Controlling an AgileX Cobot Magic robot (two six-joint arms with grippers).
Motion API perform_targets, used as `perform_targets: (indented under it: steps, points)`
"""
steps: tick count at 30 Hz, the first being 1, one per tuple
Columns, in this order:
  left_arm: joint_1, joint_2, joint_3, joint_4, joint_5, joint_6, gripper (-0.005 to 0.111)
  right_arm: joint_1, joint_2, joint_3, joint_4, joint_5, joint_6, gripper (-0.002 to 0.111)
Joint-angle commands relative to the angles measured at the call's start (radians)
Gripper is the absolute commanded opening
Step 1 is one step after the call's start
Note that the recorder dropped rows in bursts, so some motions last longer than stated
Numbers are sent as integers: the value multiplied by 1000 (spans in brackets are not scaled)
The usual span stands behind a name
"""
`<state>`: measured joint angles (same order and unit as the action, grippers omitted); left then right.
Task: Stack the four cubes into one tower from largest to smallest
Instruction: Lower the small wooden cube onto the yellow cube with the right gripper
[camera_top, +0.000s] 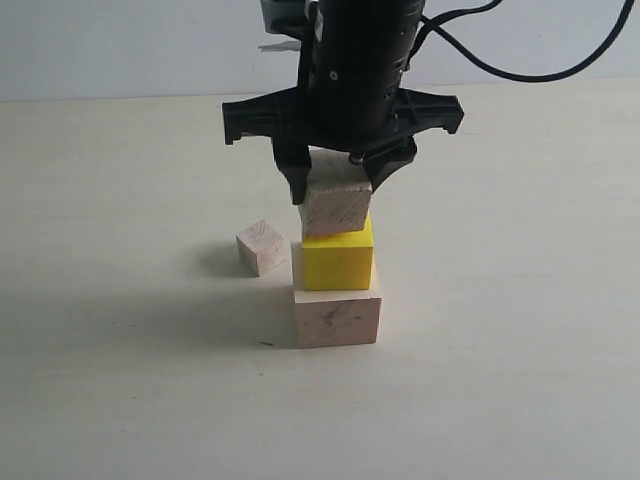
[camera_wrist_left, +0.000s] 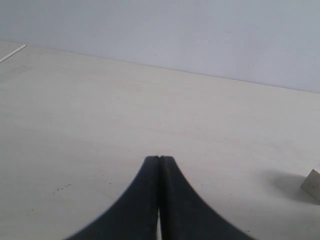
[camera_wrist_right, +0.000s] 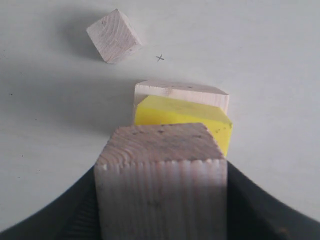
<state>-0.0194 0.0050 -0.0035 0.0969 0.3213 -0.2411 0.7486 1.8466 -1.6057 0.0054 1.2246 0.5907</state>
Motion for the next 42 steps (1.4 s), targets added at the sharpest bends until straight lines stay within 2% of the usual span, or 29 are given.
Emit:
perform_targets:
  steps: [1, 19, 33, 35, 39, 42]
  points:
    - [-2, -5, 4, 0, -9, 0, 0, -4, 17, -7, -13, -4, 24, 0]
    - [-2, -5, 4, 0, -9, 0, 0, -4, 18, -7, -27, -4, 45, 0]
    - [-2, -5, 4, 0, -9, 0, 0, -4, 18, -7, -28, -4, 152, 0]
    - [-2, -5, 4, 0, -9, 0, 0, -4, 18, -7, -28, -4, 170, 4]
    - [-2, -5, 4, 0, -9, 0, 0, -4, 18, -3, -33, -4, 177, 22]
    - [-2, -5, 4, 0, -9, 0, 0, -4, 18, 66, -49, -4, 177, 40]
